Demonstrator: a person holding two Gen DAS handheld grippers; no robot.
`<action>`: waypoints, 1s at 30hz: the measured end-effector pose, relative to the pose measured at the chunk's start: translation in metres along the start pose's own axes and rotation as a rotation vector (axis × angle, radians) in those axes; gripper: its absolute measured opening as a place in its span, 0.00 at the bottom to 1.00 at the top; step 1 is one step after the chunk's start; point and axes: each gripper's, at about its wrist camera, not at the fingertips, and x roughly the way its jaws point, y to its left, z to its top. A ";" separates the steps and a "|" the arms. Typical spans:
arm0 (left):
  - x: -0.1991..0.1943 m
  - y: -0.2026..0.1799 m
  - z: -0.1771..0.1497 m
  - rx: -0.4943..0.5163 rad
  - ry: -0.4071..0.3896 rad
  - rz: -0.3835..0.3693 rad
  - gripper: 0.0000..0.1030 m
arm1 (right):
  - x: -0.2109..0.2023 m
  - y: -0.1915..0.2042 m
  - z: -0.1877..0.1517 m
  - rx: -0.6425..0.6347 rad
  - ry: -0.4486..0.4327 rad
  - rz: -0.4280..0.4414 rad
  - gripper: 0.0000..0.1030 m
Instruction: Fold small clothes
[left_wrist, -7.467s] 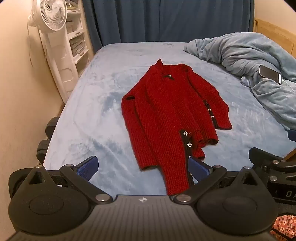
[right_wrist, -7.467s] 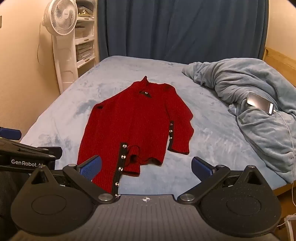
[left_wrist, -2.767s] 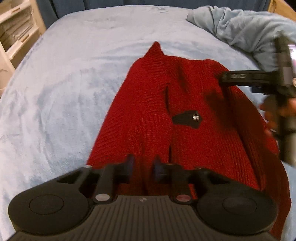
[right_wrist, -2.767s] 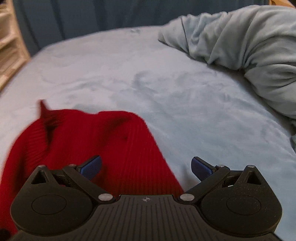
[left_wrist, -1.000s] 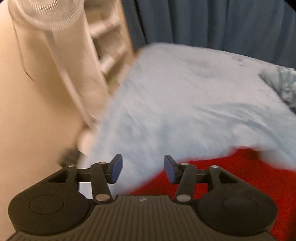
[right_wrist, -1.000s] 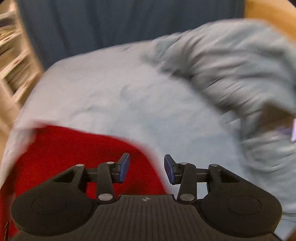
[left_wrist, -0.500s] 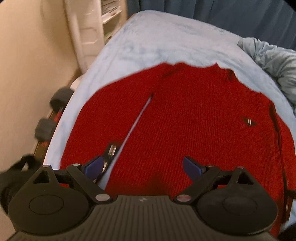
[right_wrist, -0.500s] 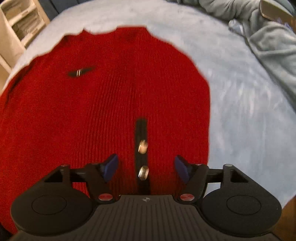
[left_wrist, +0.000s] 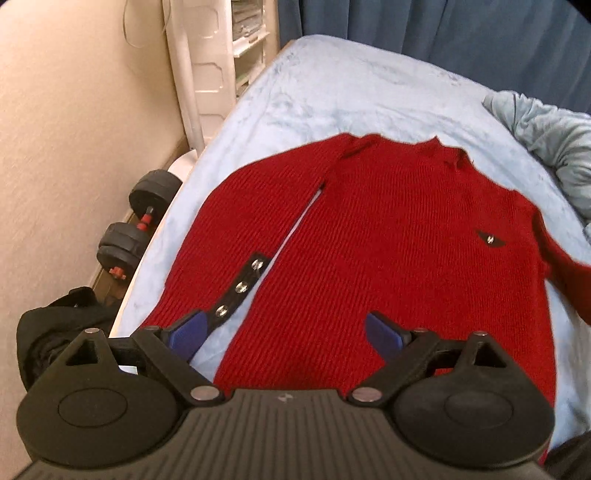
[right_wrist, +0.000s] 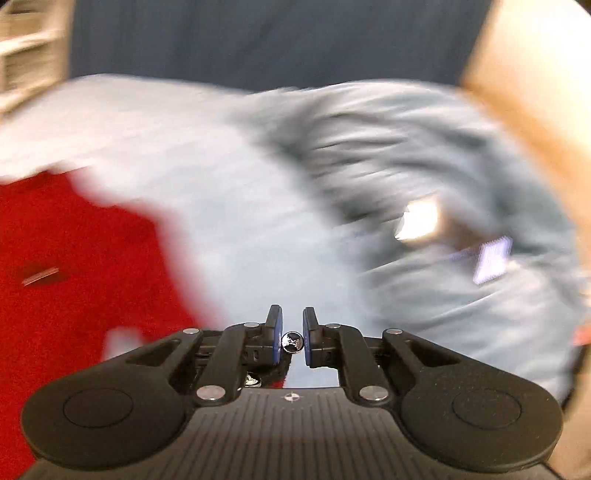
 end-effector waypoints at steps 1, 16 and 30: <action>0.000 -0.002 0.003 -0.001 -0.003 -0.005 0.92 | 0.011 -0.014 0.009 0.028 0.015 -0.061 0.11; 0.017 0.011 0.012 -0.003 0.001 0.064 1.00 | -0.037 0.024 -0.103 0.213 0.142 0.248 0.63; 0.102 0.079 0.026 0.131 0.144 0.131 1.00 | -0.034 0.018 -0.155 0.621 0.197 0.531 0.73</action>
